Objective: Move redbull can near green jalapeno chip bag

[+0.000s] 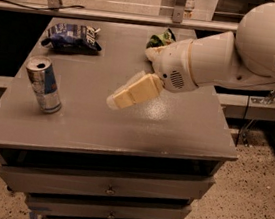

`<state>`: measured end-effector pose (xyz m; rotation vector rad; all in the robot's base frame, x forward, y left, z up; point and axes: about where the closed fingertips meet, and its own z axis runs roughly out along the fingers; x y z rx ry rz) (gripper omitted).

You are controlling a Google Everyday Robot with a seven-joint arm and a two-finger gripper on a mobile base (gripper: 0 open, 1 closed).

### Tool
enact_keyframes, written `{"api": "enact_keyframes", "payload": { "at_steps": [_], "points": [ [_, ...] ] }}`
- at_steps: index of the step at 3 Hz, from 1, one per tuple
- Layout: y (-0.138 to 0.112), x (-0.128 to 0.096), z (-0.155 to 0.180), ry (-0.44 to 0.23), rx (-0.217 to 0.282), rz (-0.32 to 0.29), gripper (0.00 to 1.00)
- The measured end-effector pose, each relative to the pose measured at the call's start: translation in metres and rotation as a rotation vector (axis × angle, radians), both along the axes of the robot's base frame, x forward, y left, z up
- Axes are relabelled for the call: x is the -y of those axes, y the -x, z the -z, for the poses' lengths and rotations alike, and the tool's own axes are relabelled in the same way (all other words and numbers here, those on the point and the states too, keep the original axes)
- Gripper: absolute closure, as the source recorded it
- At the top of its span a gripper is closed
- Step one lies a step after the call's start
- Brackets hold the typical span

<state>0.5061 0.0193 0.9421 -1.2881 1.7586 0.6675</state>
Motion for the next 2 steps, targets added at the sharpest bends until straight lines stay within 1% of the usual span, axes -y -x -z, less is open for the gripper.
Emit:
{"api": "enact_keyframes", "payload": {
  "at_steps": [1, 2],
  "points": [
    [0.000, -0.018, 0.003, -0.032, 0.027, -0.010, 0.00],
    [-0.009, -0.067, 0.015, -0.104, 0.062, -0.058, 0.00]
  ]
}}
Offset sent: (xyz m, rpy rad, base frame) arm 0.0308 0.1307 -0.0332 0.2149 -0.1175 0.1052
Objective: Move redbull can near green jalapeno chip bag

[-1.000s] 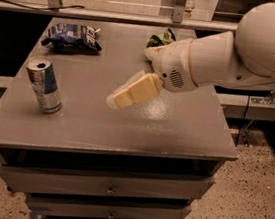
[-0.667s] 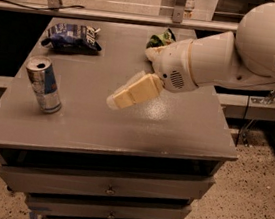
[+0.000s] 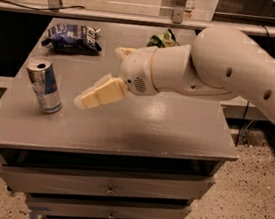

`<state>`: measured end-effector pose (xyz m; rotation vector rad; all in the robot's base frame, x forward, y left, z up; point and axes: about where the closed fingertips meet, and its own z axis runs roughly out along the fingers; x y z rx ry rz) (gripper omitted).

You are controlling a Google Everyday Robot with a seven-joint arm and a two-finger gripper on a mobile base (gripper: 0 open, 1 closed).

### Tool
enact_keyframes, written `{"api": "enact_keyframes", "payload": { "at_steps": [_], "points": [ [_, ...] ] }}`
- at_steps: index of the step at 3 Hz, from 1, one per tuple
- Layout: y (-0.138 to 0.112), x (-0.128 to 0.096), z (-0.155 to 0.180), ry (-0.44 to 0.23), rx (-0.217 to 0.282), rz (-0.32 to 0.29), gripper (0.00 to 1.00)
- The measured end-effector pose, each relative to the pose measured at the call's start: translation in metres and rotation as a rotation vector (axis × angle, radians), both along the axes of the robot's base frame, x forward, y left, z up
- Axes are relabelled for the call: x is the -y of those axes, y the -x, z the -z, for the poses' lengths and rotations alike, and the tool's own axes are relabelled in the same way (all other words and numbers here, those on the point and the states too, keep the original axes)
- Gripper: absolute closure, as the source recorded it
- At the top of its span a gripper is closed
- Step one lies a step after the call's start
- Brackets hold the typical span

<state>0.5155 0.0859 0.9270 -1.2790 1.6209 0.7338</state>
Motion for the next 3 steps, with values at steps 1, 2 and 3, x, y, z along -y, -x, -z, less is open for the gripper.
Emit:
{"api": "enact_keyframes", "payload": {
  "at_steps": [1, 2, 3],
  "points": [
    [-0.013, -0.051, 0.013, -0.075, 0.035, -0.048, 0.00],
    [-0.024, -0.088, 0.025, -0.140, 0.060, -0.081, 0.00],
    [-0.032, -0.122, 0.036, -0.212, 0.072, -0.095, 0.00]
  ]
}}
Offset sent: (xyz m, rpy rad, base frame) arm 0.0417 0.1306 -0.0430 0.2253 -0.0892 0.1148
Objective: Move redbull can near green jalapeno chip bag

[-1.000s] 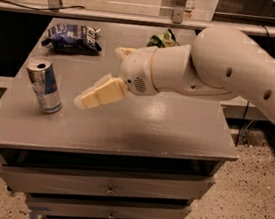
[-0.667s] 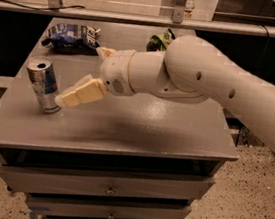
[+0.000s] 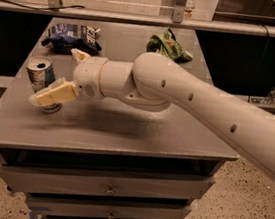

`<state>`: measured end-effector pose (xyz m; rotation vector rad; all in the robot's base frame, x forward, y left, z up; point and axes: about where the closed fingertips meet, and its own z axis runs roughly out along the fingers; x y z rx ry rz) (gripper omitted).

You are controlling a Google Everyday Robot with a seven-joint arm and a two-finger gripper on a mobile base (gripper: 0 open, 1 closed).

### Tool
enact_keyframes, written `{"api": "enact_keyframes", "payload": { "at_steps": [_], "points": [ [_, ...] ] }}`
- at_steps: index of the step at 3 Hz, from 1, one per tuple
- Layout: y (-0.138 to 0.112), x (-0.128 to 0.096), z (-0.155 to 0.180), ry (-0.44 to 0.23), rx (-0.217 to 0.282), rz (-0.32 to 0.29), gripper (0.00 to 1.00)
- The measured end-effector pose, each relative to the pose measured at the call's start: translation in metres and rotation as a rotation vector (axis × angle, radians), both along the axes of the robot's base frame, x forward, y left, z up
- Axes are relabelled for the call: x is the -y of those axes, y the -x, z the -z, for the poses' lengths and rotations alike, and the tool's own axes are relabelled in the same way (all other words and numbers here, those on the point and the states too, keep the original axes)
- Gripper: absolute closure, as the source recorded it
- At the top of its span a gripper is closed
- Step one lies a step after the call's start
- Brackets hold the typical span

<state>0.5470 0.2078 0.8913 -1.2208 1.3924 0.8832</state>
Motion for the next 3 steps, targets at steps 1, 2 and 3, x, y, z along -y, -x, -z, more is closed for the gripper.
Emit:
{"api": "enact_keyframes", "payload": {
  "at_steps": [1, 2, 3],
  "points": [
    [0.0018, -0.0217, 0.0098, -0.043, -0.019, -0.009, 0.16],
    [0.0062, -0.0297, 0.0146, -0.069, -0.041, -0.006, 0.40],
    [0.0116, -0.0276, 0.0142, -0.081, -0.056, 0.009, 0.62]
  ]
}}
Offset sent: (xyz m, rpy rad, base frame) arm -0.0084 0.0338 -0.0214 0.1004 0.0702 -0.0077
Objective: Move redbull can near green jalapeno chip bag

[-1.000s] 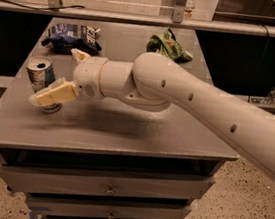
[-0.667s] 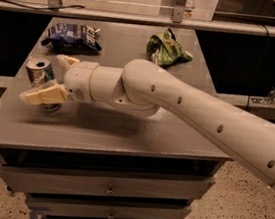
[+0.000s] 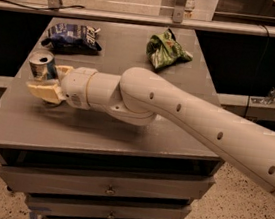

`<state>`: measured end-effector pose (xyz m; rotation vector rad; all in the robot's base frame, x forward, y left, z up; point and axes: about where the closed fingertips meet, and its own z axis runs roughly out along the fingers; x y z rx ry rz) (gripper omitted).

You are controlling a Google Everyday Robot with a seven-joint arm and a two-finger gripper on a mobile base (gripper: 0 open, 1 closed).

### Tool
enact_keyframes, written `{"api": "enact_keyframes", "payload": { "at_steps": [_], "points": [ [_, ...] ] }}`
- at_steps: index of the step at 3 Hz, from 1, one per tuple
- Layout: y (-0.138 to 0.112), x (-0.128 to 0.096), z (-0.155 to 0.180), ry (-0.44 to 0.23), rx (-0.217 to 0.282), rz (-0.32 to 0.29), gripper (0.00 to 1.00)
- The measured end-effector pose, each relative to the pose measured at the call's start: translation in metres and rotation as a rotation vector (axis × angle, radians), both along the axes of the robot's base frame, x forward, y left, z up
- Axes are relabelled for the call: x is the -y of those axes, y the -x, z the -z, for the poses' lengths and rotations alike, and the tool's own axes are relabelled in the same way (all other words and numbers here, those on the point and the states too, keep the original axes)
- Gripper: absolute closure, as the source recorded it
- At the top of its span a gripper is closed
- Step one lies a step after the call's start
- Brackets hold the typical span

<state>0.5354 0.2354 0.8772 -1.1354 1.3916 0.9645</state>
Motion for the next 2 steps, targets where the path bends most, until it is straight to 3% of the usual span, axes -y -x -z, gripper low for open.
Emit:
{"api": "enact_keyframes", "payload": {
  "at_steps": [1, 2],
  "points": [
    [0.002, 0.029, -0.013, 0.017, -0.002, 0.056, 0.86],
    [0.001, 0.097, -0.051, 0.024, 0.030, 0.149, 1.00]
  ]
}}
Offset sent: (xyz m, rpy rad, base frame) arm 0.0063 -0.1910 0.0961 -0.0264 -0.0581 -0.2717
